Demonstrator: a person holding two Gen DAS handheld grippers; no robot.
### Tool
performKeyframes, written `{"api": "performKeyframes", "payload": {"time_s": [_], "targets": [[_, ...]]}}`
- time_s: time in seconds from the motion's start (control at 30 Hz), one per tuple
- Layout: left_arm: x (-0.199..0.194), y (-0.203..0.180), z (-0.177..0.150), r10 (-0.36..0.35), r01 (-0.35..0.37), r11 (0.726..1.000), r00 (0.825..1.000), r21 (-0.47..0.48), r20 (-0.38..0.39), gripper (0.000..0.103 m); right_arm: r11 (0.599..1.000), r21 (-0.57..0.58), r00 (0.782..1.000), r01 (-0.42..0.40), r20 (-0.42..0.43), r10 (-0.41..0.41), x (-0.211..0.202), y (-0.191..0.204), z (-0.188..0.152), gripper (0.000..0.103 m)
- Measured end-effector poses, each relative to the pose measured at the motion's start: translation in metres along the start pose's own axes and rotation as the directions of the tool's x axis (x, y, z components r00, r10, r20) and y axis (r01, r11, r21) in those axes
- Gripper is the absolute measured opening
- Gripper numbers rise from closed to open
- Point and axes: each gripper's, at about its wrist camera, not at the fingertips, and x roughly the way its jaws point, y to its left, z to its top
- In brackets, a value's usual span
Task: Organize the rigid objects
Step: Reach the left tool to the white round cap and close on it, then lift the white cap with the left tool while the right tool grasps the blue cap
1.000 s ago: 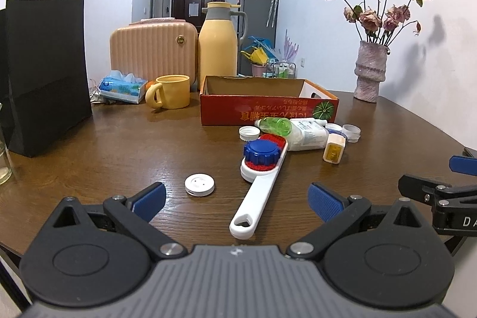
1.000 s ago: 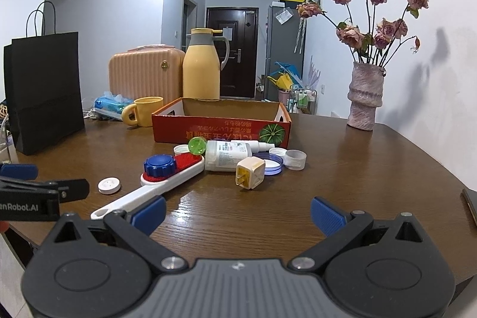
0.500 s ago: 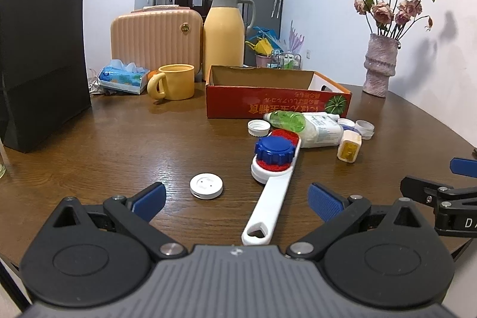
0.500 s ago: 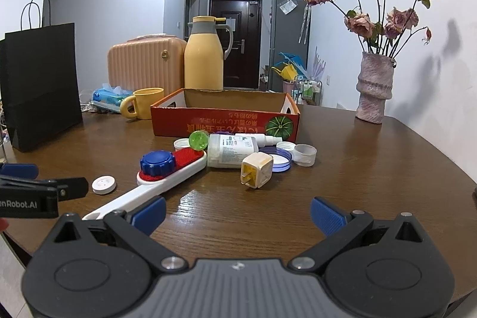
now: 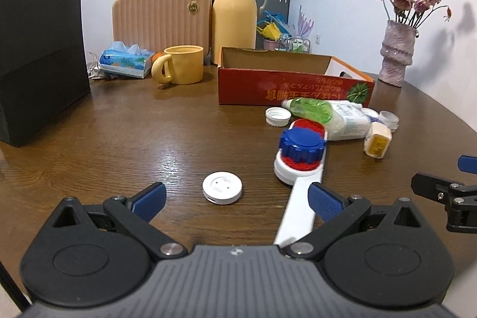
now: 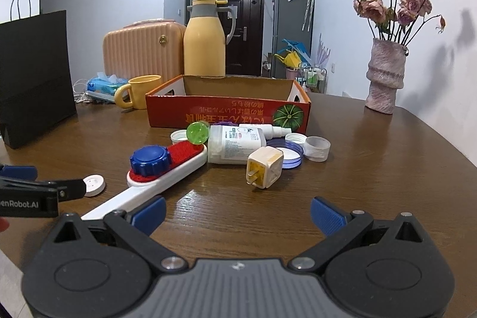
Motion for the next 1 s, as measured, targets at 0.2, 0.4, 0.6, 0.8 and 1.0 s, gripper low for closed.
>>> {"api": "performKeyframes", "payload": {"time_s": [0.2,0.4,0.6,0.8,1.0], "targets": [[0.023,0.009,0.001,0.008,-0.008,1.000,0.999,0.000,-0.038,0.103,1.000,0.003,1.000,-0.007,-0.024,0.007,0.020,0.003,0.003,0.103],[0.045,0.016,0.002,0.015,-0.015,1.000,0.997,-0.001,-0.078,0.096,1.000,0.004,0.999,-0.016,-0.041,0.016,0.038,0.008,0.005,0.103],[0.062,0.022,0.003,0.013,-0.012,1.000,0.994,0.008,-0.107,0.081,1.000,0.001,0.998,-0.029,-0.052,0.029,0.051,0.013,0.008,0.103],[0.070,0.021,0.006,0.003,-0.001,1.000,0.995,0.028,-0.102,0.069,0.999,-0.004,0.997,-0.045,-0.057,0.045,0.061,0.017,0.013,0.103],[0.069,0.017,0.008,-0.034,0.039,0.998,0.995,0.052,-0.094,0.040,0.997,-0.014,0.996,-0.070,-0.051,0.069,0.067,0.023,0.017,0.103]]}}
